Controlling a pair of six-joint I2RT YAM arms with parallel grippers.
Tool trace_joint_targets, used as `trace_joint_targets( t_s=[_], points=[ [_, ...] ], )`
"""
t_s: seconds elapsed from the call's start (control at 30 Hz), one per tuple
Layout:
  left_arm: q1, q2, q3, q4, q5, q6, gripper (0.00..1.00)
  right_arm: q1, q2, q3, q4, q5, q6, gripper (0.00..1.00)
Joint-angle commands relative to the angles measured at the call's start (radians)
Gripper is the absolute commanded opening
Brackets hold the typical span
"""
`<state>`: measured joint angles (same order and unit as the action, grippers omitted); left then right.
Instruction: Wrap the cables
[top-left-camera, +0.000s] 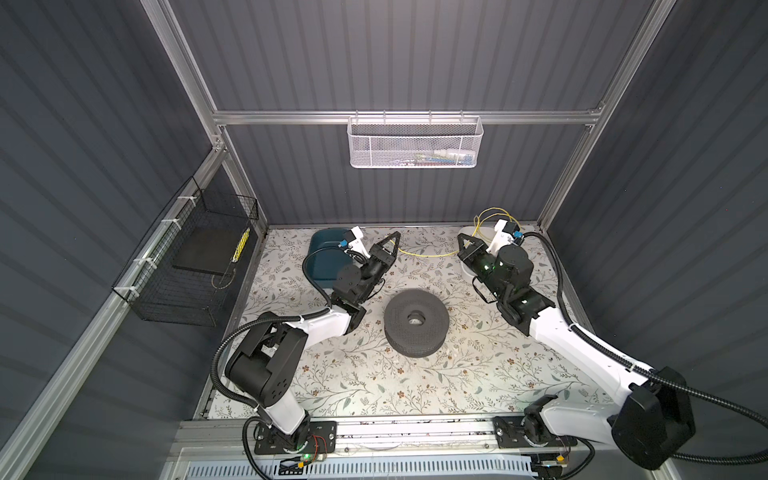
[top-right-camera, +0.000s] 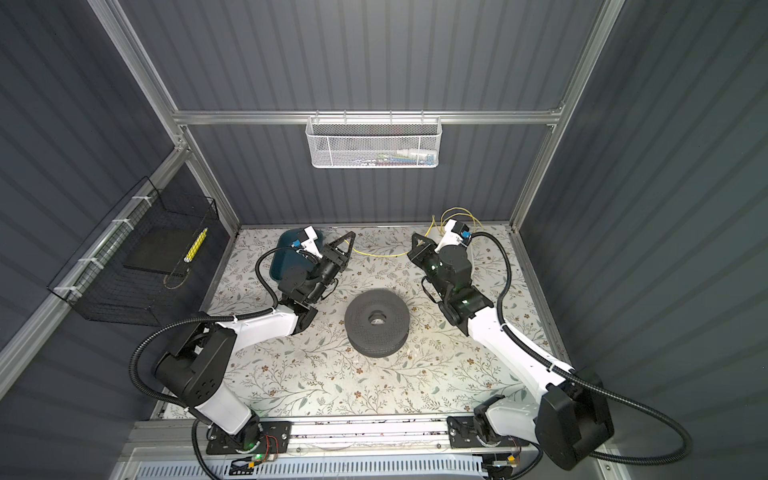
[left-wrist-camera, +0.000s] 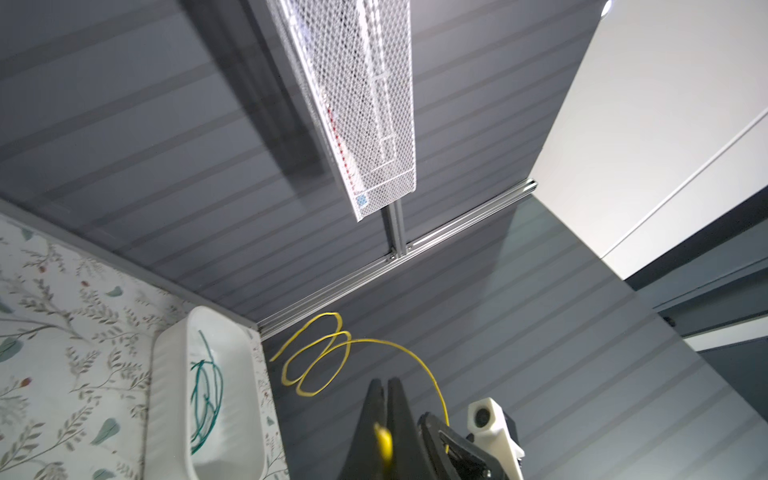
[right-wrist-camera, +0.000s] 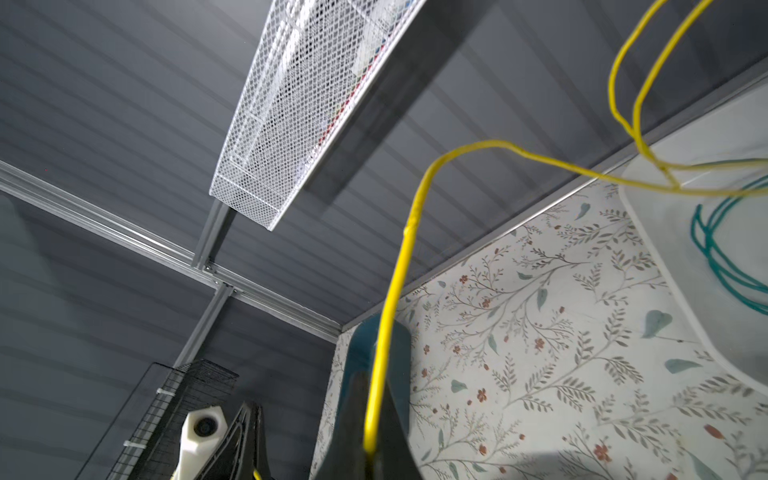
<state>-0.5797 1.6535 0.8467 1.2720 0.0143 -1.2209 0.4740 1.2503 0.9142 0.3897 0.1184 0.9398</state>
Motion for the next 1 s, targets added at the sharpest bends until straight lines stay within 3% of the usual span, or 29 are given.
trace_joint_targets(
  t_s=[0.0,0.2,0.37,0.43,0.5,0.57,0.6,0.63,0.7,0.83,0.97],
  points=[
    [0.028,-0.026,-0.042,0.203,-0.086,-0.020,0.04,-0.006,-0.002,-0.003,0.075,0.077,0.026,0.00],
    [0.061,-0.075,-0.121,0.223,-0.102,-0.044,0.07,-0.009,-0.010,-0.008,0.098,0.071,0.029,0.00],
    [0.093,-0.086,-0.157,0.256,-0.075,-0.045,0.34,-0.008,-0.009,0.033,0.072,0.018,0.000,0.00],
    [0.141,-0.109,-0.167,0.239,-0.036,-0.057,0.40,-0.008,-0.013,0.047,0.054,-0.007,-0.021,0.00],
    [0.207,-0.163,-0.135,0.087,0.067,-0.046,0.41,-0.012,-0.023,0.053,0.024,-0.019,-0.044,0.00],
    [0.228,-0.249,-0.033,-0.256,0.204,0.143,0.42,-0.025,-0.028,0.081,-0.043,-0.059,-0.066,0.00],
    [0.214,-0.301,0.088,-0.590,0.243,0.350,0.42,-0.033,-0.025,0.102,-0.090,-0.084,-0.077,0.00],
    [0.148,-0.327,0.234,-0.937,0.183,0.605,0.44,-0.044,-0.021,0.124,-0.133,-0.116,-0.087,0.00],
    [0.007,-0.311,0.415,-1.311,0.003,0.957,0.46,-0.066,-0.012,0.150,-0.198,-0.170,-0.084,0.00],
    [-0.146,-0.214,0.589,-1.556,-0.079,1.262,0.57,-0.085,0.003,0.177,-0.261,-0.263,-0.086,0.00],
    [-0.295,-0.156,0.607,-1.533,-0.206,1.434,0.61,-0.086,0.015,0.192,-0.284,-0.344,-0.067,0.00]
  ],
)
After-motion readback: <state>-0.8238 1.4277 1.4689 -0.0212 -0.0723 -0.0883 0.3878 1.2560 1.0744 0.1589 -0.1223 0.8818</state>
